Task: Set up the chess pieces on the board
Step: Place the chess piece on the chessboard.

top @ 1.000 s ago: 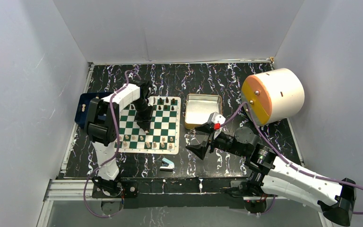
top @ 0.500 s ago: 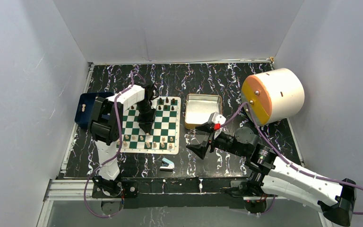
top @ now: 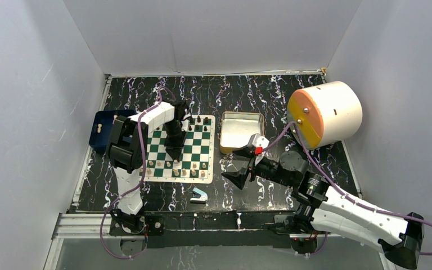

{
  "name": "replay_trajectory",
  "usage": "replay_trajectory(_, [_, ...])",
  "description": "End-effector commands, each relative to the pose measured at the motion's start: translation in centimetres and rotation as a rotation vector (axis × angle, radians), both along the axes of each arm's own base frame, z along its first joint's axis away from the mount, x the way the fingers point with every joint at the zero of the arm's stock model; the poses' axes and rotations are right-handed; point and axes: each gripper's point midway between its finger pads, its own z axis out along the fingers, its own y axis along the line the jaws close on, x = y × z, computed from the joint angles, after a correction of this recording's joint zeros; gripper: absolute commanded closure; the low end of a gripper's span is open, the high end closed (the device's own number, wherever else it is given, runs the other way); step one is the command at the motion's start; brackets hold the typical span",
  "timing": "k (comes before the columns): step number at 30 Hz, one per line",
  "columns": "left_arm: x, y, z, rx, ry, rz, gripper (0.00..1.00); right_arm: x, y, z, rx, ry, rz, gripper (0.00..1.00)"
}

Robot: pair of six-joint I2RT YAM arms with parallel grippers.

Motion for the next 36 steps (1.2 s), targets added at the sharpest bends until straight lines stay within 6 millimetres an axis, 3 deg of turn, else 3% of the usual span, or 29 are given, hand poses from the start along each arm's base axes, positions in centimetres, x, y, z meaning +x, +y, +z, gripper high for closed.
replay_trajectory(1, [-0.9, 0.5, 0.3, 0.023, 0.016, -0.008, 0.9, 0.1, -0.2, 3.9, 0.092, -0.059, -0.013, 0.01])
replay_trajectory(20, [-1.2, 0.3, -0.9, 0.038, 0.046, -0.023, 0.85, 0.5, -0.4, 4.2, 0.088, -0.076, -0.03, 0.01])
replay_trajectory(36, [-1.0, 0.3, -1.1, 0.049, 0.05, -0.032, 0.74, 0.6, -0.6, 4.4, 0.087, -0.087, -0.042, 0.01])
